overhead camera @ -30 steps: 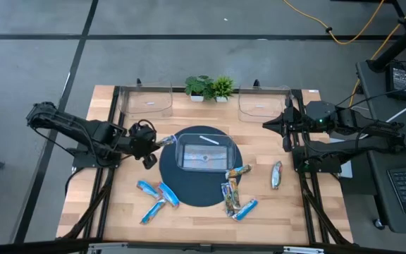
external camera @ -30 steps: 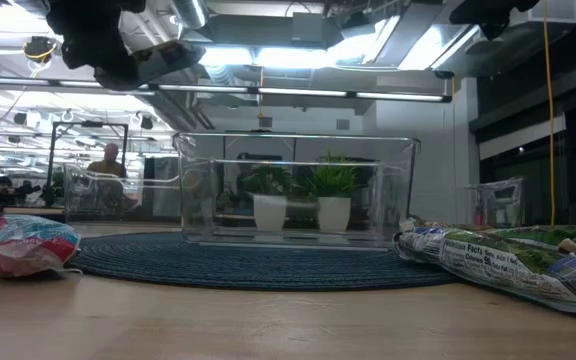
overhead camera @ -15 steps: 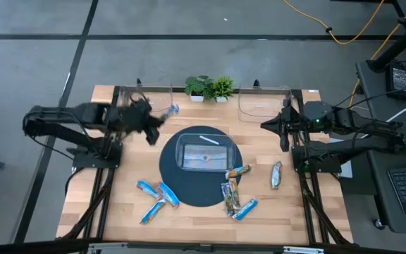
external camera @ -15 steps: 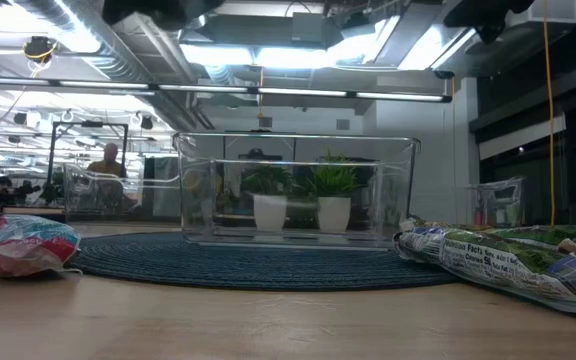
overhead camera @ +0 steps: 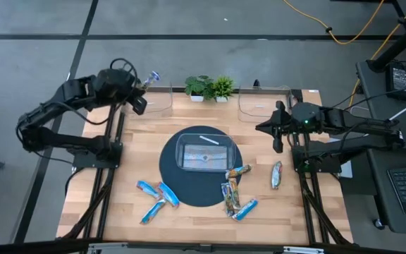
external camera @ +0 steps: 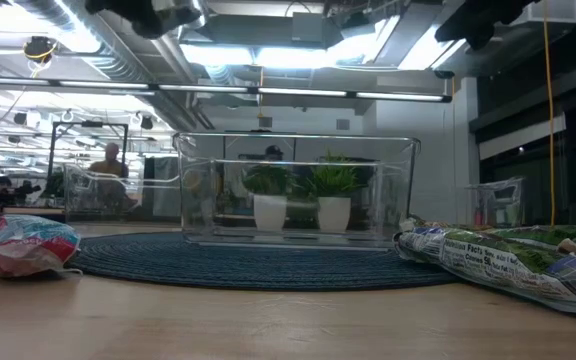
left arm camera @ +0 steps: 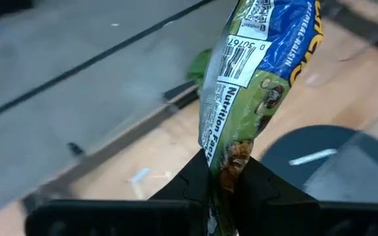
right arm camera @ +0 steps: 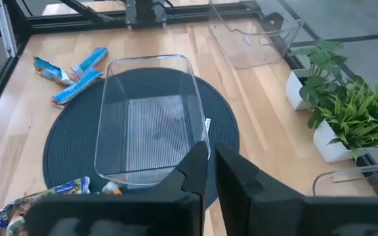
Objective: Pick and place Granola Bars by type
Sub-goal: Put the blue granola bar into the top left transparent bin
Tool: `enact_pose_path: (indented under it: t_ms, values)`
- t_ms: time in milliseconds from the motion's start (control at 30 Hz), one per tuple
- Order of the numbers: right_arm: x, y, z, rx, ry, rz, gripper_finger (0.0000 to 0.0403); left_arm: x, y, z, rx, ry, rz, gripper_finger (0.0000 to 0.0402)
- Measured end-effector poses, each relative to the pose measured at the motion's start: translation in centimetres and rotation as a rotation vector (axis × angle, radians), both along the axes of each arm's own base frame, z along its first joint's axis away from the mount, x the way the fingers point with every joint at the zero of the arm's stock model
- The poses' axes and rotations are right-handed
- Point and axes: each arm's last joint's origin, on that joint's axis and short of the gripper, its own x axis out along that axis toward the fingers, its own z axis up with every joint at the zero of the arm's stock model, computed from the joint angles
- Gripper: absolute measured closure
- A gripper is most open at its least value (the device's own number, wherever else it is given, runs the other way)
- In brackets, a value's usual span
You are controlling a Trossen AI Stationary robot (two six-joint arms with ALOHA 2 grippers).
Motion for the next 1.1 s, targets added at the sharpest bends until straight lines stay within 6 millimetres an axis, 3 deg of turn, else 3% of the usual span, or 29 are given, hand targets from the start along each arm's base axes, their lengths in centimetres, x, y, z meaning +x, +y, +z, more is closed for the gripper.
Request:
enact_pose_path:
  t_ms: [200,400,700,1100]
  values:
    - [-0.1,0.0,0.0,-0.077,0.01,0.045,0.037,-0.4,4.1,-1.0,0.007,0.184,-0.021,0.0371]
    - [-0.1,-0.1,0.0,-0.091,0.012,0.025,0.037,-0.4,8.7,-3.0,-0.097,0.273,-0.119,0.0368]
    - [-0.1,-0.1,0.0,0.025,-0.009,-0.045,0.037,-0.1,12.5,-5.3,-0.154,0.34,-0.19,0.0369]
    - [-0.1,-0.1,0.0,0.009,-0.006,-0.036,0.037,-0.2,15.5,-14.3,-0.361,0.474,-0.222,0.0369]
